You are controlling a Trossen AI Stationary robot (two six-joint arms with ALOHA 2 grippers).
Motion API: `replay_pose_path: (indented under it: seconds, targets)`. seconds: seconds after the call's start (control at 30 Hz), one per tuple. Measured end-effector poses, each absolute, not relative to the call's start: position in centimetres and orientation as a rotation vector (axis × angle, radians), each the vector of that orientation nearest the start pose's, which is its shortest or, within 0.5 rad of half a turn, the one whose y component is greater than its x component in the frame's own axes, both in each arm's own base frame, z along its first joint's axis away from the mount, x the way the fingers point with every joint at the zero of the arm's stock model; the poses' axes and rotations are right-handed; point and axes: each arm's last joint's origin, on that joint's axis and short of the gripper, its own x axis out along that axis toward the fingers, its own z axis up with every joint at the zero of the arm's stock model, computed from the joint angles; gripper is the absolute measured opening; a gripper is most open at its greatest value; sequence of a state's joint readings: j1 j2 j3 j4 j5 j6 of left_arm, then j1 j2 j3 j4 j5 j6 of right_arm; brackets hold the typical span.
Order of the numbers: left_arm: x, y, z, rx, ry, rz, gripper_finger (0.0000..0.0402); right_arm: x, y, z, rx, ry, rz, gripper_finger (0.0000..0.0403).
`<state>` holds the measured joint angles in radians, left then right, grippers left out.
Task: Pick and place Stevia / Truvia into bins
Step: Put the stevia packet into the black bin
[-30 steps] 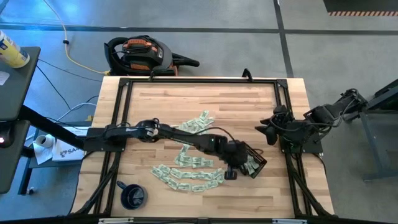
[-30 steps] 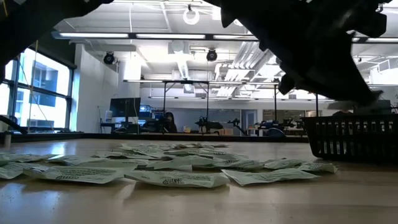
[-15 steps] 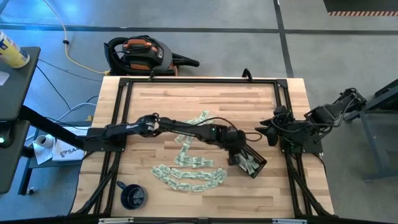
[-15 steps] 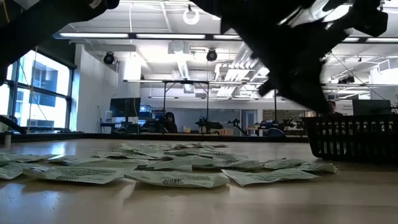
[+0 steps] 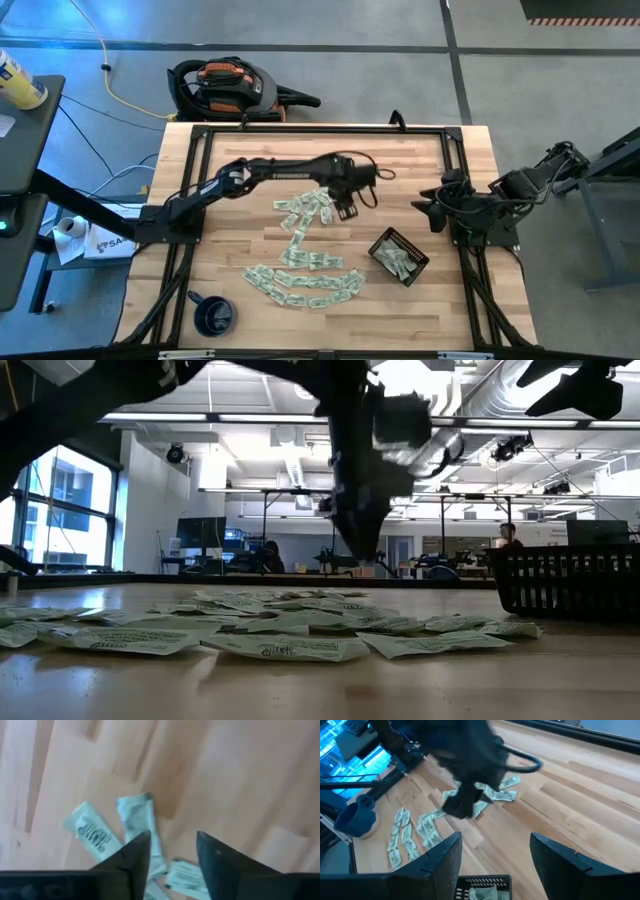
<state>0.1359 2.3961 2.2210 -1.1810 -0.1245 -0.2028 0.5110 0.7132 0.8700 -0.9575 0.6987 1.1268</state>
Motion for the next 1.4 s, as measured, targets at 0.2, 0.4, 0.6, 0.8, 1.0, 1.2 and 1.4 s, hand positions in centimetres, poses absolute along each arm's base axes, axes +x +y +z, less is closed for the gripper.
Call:
replay_pose_path:
  seconds: [0.2, 0.4, 0.6, 0.8, 1.0, 1.2, 1.4]
  targets:
    - [48.1, 9.9, 19.4, -0.243, 1.328, 0.37, 0.0269, 11.0, 4.0, 30.9, 0.648, 0.465, -0.514, 0.0225]
    - [48.8, 9.9, 16.3, -0.207, 1.383, 0.337, 0.0275, 11.0, 4.0, 30.9, 0.667, 0.46, -0.519, 0.0225]
    - [48.9, 9.2, 15.1, -0.212, 1.433, 0.333, 0.0222, 11.0, 4.0, 30.9, 0.681, 0.456, -0.524, 0.0224]
    - [48.6, 9.2, 15.3, -0.204, 1.447, 0.331, 0.0099, 10.9, 4.0, 30.9, 0.672, 0.453, -0.534, 0.0225]
    - [49.0, 8.3, 16.6, -0.239, 1.446, 0.269, 0.0026, 10.9, 4.0, 30.8, 0.669, 0.457, -0.536, 0.0225]
    - [49.8, 3.2, 22.0, -0.276, 1.261, 0.087, 0.0029, 10.8, 4.0, 30.7, 0.677, 0.498, -0.512, 0.0225]
    - [51.6, -4.6, 25.6, -0.187, 0.95, -0.109, 0.0023, 10.8, 3.9, 30.7, 0.656, 0.488, -0.522, 0.0224]
